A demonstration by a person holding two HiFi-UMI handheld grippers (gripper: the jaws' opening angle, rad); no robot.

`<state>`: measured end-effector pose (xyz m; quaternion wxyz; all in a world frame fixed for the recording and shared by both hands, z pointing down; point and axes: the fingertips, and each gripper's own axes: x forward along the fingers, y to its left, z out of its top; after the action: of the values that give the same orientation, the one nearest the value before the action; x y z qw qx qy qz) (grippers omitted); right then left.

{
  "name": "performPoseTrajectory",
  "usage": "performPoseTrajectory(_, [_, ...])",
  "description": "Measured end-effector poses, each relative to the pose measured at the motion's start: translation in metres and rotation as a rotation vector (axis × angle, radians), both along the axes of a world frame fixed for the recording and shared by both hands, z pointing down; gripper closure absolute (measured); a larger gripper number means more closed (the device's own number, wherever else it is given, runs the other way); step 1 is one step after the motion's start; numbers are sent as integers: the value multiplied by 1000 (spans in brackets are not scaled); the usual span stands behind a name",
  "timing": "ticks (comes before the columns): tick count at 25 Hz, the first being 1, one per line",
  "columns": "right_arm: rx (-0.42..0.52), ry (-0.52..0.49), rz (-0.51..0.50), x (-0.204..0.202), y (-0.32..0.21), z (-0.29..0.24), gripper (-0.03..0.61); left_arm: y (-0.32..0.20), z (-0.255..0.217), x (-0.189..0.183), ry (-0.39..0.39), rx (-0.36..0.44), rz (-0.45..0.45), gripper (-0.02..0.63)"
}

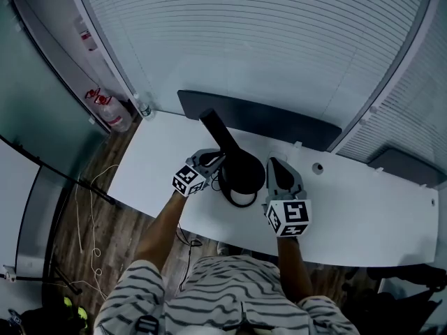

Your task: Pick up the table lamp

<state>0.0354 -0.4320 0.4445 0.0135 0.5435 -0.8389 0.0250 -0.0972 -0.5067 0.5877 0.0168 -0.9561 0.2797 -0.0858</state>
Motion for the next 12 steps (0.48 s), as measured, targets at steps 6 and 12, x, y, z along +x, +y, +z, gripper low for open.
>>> performPoseTrajectory(6, [-17,-1,16,9,-1,7,568,-2,-1,-2,23,-17,-38,574])
performPoseTrajectory(12, [-18,10,26,12,-3,8,567,3,-2,0,19,-7,-53,575])
